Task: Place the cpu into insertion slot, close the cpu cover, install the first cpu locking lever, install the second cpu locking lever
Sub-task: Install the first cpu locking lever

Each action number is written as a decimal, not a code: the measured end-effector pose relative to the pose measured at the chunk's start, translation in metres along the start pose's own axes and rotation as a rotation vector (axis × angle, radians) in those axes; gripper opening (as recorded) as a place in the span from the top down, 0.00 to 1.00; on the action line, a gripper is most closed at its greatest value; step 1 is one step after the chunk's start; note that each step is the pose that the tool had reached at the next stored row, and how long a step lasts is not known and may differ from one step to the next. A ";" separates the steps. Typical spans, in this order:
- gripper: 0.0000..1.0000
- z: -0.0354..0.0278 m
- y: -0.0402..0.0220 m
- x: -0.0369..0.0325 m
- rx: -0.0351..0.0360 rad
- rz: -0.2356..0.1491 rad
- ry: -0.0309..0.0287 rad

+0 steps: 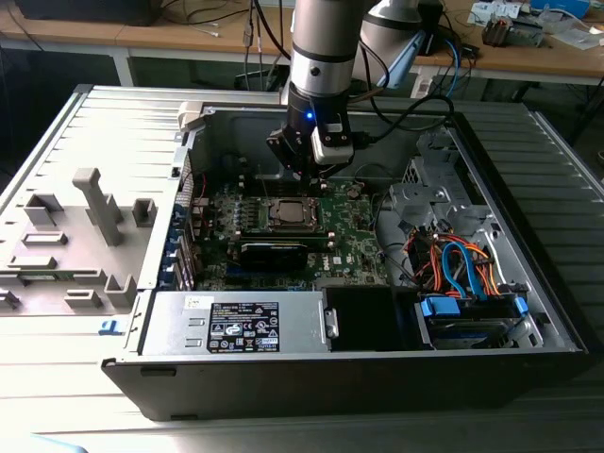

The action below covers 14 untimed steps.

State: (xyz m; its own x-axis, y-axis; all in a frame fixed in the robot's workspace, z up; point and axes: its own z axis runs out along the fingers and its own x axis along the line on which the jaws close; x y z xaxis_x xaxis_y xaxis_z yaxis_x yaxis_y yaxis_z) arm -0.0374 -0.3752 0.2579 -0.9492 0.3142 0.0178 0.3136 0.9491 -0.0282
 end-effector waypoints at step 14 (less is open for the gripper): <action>0.89 0.0000 0.0000 0.0000 0.0004 -0.020 -0.0007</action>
State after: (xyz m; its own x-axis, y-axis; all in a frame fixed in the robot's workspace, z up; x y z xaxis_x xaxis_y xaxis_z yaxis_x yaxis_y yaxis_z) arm -0.0374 -0.3752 0.2579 -0.9554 0.2947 0.0177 0.2942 0.9553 -0.0283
